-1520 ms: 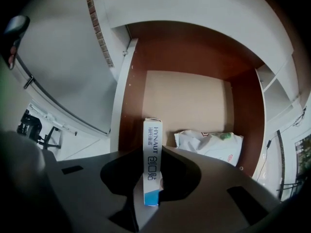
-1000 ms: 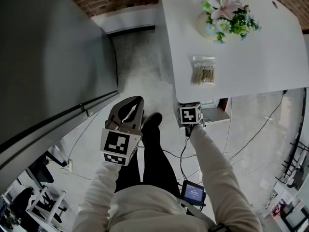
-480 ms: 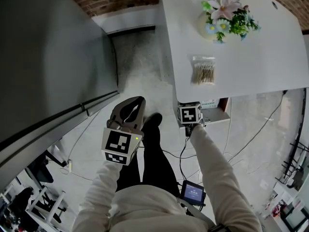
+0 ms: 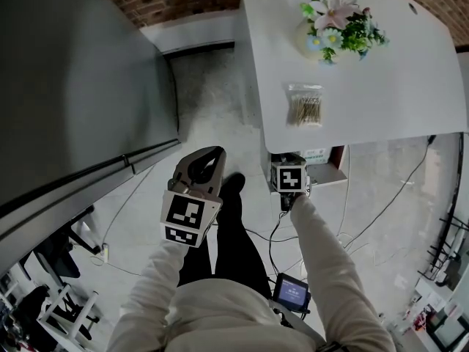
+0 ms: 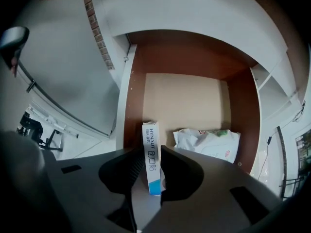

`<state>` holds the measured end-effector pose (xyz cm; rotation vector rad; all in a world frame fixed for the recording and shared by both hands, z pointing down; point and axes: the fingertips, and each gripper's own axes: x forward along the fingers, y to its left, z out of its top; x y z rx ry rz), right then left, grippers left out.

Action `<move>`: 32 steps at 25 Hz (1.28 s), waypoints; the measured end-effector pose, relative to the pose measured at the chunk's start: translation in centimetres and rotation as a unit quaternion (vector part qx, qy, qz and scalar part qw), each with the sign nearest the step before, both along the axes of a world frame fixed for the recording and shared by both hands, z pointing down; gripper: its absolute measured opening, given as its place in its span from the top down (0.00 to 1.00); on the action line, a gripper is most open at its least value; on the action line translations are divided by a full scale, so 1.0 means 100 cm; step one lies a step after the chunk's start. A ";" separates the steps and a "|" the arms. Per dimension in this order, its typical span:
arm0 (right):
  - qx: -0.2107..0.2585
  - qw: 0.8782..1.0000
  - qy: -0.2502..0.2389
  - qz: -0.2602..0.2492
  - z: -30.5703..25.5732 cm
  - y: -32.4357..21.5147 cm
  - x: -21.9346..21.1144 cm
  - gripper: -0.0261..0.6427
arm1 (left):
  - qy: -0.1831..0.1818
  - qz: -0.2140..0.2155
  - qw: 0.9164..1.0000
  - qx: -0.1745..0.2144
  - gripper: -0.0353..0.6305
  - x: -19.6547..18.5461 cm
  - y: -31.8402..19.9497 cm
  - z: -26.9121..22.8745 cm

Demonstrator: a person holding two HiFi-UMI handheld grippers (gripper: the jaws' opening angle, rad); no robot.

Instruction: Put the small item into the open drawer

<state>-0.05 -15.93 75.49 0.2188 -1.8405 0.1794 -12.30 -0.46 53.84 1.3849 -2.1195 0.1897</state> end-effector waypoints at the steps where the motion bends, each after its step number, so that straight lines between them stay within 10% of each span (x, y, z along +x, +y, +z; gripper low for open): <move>1: 0.001 1.000 0.001 0.005 -0.003 0.000 0.002 0.77 | 0.000 0.002 1.000 0.000 0.91 0.001 -0.001 0.000; 32: 0.009 0.973 -0.204 0.106 -0.174 0.035 0.030 0.88 | -0.010 0.112 0.994 0.008 0.91 0.030 -0.039 -0.021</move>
